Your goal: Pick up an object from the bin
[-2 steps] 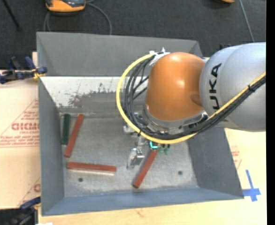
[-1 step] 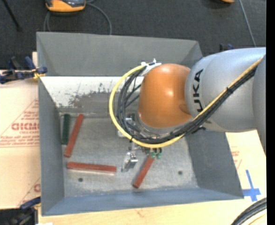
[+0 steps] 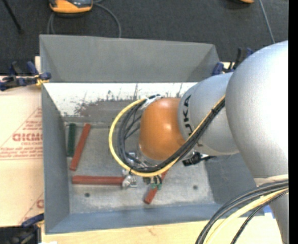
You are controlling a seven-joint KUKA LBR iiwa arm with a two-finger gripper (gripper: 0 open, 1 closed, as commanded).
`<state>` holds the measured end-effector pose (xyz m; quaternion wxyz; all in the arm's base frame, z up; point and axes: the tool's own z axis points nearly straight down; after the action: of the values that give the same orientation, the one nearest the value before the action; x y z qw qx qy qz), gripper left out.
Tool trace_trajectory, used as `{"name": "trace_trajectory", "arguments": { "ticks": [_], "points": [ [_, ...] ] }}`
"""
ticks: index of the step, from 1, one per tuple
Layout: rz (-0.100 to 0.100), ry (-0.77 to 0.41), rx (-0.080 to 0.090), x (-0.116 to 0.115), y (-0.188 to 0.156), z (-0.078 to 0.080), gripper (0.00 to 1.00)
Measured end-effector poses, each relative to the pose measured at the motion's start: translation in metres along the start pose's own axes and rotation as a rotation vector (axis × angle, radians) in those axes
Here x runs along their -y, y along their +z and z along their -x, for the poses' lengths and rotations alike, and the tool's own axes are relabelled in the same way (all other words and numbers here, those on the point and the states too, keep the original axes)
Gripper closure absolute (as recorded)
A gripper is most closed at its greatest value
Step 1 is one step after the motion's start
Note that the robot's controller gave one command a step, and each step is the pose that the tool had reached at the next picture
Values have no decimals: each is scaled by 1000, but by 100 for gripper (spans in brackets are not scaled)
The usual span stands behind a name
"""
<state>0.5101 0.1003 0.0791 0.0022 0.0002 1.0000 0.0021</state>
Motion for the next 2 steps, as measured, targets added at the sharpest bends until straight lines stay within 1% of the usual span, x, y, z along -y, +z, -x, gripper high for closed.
{"name": "trace_trajectory", "arguments": {
  "ticks": [1,2],
  "points": [
    [0,1,0,0,0,0,100],
    [-5,-71,-5,1,-205,6,100]
  ]
}}
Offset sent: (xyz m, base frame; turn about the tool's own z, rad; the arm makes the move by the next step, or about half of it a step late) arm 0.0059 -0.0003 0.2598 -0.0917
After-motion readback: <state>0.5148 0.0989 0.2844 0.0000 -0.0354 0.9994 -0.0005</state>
